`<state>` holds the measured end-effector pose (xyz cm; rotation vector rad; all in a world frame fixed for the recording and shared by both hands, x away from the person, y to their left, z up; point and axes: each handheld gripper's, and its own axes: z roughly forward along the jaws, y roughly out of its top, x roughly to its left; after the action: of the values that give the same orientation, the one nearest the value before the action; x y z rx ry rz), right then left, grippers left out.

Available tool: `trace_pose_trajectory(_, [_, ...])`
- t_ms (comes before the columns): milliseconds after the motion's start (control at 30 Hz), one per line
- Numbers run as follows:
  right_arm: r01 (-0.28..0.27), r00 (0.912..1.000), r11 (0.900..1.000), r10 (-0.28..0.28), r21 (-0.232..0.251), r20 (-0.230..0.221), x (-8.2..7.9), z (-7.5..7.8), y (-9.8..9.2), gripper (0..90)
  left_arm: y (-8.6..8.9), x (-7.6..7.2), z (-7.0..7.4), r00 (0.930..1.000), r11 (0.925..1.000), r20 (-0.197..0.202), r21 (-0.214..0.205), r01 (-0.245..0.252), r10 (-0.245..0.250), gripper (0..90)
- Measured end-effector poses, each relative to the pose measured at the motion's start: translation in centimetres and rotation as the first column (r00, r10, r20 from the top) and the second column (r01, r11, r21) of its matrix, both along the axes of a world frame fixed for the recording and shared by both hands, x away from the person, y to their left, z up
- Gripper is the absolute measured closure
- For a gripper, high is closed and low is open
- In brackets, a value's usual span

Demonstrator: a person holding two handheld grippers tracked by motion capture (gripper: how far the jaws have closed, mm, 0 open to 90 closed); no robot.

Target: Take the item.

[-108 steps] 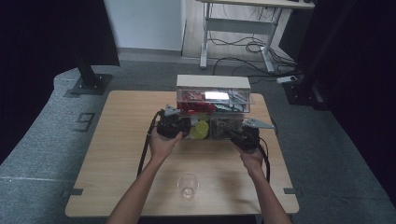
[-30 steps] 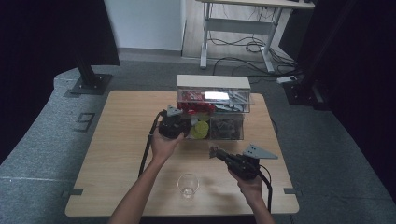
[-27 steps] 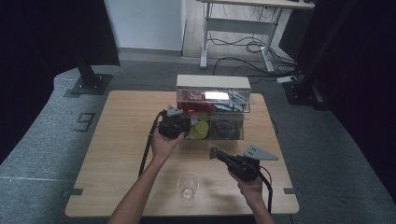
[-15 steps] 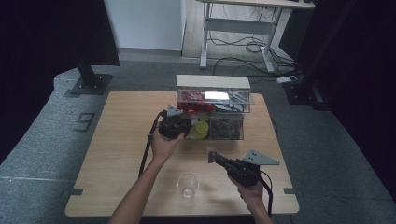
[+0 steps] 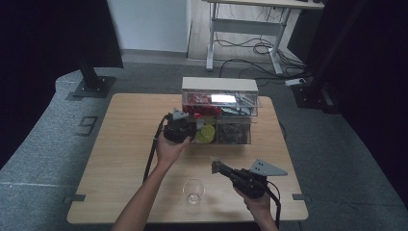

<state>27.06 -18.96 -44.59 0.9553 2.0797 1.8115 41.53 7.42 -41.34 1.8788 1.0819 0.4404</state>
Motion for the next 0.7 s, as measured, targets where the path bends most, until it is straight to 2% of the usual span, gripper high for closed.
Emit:
trace_pose_trajectory(267, [-0.011, 0.9999, 0.9999, 0.011, 0.002, 0.004, -0.7, 0.1, 0.0, 88.9, -0.1, 0.0, 0.1, 1.0, 1.0, 0.002, 0.003, 0.0, 0.0, 89.8])
trace_pose_trajectory(700, [-0.057, 0.9982, 0.9984, 0.057, 0.002, 0.02, -2.1, 0.4, 1.0, 88.8, -0.3, 0.0, 0.0, 1.0, 1.0, 0.001, 0.002, -0.003, 0.003, 89.7])
